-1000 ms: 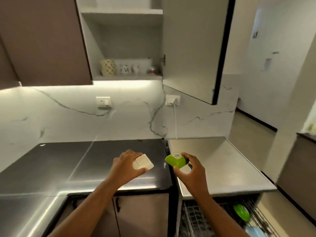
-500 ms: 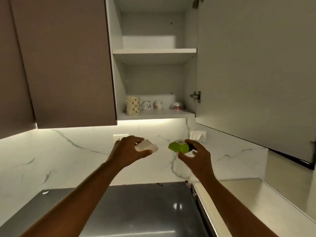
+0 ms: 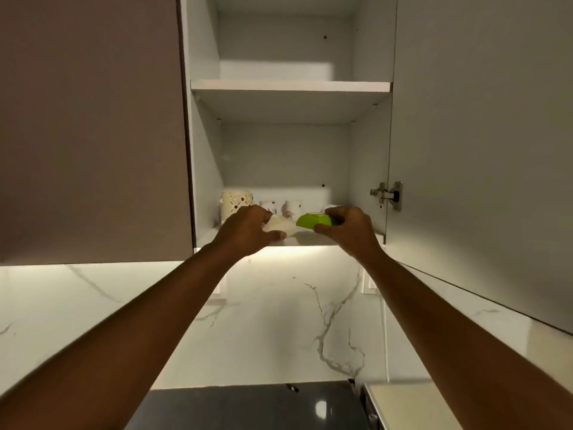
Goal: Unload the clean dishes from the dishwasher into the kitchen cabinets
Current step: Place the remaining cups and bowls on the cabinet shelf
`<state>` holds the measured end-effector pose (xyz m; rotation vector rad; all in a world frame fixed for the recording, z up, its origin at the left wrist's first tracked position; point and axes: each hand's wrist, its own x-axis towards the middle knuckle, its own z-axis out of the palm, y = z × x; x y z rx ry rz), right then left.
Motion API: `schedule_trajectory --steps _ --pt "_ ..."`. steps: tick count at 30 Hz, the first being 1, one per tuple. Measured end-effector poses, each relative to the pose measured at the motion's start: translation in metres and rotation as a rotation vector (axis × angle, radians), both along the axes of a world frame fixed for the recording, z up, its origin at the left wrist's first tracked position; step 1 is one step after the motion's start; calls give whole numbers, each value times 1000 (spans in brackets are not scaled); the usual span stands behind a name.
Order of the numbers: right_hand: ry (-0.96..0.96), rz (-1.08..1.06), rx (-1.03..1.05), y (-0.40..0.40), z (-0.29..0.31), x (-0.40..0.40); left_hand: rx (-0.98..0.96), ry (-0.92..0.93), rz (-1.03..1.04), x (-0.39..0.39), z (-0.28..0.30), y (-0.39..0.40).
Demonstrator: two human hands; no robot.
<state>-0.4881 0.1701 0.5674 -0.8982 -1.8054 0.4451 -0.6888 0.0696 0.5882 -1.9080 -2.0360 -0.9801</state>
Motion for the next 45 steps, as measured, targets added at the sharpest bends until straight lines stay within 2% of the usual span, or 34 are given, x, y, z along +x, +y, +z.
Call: schedule_trajectory --steps 5,10,15,20,28,45 --pt "-108 51 -72 80 24 -29 -112 126 51 -4 22 58" --pt "-193 79 -158 151 36 -63 -135 150 60 -17 31 101" --pt "-232 174 -301 187 40 -86 -204 182 12 -22 29 131" --pt "-354 297 -368 189 43 -98 -295 188 -37 -35 28 137" --pt "-542 271 -308 194 43 -115 -348 118 -166 -50 23 143" --pt "-476 251 -294 182 39 -110 -329 9 -247 -60 15 141"
